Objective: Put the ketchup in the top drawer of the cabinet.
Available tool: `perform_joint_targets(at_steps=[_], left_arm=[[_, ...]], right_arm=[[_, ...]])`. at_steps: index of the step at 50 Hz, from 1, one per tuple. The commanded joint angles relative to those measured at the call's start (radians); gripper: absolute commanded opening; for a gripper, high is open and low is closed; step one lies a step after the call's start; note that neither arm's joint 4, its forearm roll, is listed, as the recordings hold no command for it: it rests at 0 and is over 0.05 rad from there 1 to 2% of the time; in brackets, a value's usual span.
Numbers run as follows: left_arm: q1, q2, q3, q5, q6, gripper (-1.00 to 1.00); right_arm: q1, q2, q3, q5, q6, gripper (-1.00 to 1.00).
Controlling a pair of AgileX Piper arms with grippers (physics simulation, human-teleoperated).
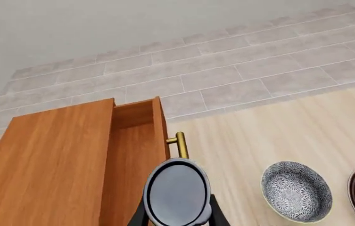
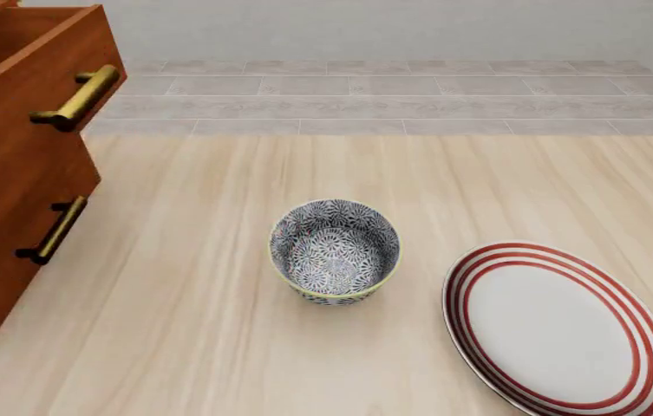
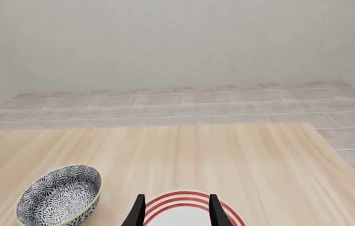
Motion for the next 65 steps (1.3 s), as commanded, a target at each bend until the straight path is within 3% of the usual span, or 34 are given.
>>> perform_joint_targets(at_steps=[1,18,24,42,51,60,62,63,65], left_arm=[[0.048,0.004,-0.017,0.017,0.036,-1.00],[0.103,0.028,-0.007,0.008,0.078,-1.00],[0.146,0.068,-0.010,0.000,0.035,-1.00],[0.214,0.131,0.008,-0.051,0.010,-1.00],[0.225,0.129,0.062,-0.093,0.056,-1.00],[0.253,0.157,0.024,-0.096,0.053,-1.00],[0.245,0.155,0.036,-0.091,0.053,-1.00],[0.259,0.151,0.054,-0.103,0.086,-1.00],[0.264,0.157,0.055,-0.104,0.071,-1.00]], right_arm=[[-0.002,0.000,0.006,-0.004,0.004,1.00],[-0.003,0.000,0.009,-0.008,0.009,1.00],[-0.003,0.000,0.013,-0.013,0.009,1.00],[-0.001,0.000,0.010,-0.006,0.008,1.00],[-0.002,0.000,0.020,-0.013,0.008,1.00],[0.000,0.000,0.026,-0.016,0.008,1.00],[0.001,0.000,0.024,-0.015,0.007,1.00],[0.000,0.000,0.023,-0.014,0.008,1.00],[-0.001,0.000,0.025,-0.015,0.007,1.00]])
